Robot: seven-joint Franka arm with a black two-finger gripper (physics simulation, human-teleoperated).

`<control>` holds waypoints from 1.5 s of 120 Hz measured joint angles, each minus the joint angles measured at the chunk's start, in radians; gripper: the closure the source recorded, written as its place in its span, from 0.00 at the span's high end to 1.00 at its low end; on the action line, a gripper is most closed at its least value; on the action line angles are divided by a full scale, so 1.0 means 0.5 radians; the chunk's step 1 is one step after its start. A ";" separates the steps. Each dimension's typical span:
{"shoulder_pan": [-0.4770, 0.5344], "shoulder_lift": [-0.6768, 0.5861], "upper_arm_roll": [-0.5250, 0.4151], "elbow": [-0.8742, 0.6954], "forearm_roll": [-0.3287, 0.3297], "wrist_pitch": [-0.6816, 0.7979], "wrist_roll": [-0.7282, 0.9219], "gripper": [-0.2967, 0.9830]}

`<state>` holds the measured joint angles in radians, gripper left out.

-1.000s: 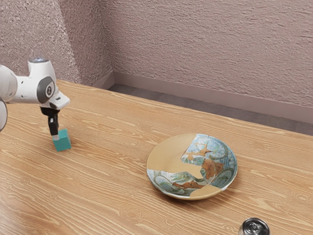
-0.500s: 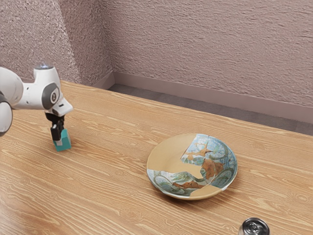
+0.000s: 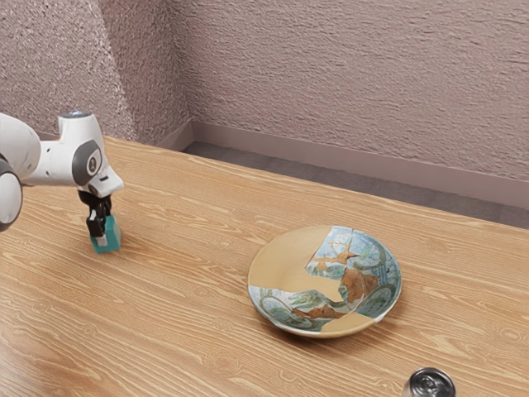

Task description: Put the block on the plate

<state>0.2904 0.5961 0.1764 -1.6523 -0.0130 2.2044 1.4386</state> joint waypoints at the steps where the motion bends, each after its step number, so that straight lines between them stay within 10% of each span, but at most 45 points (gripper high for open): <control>1: -0.001 -0.001 0.000 0.000 0.000 0.000 0.001 0.55; 180: -1.166 -0.245 0.018 0.102 -0.273 -0.177 -0.031 0.51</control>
<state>-0.2928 0.4738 0.1854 -1.6013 -0.1495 2.1158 1.4232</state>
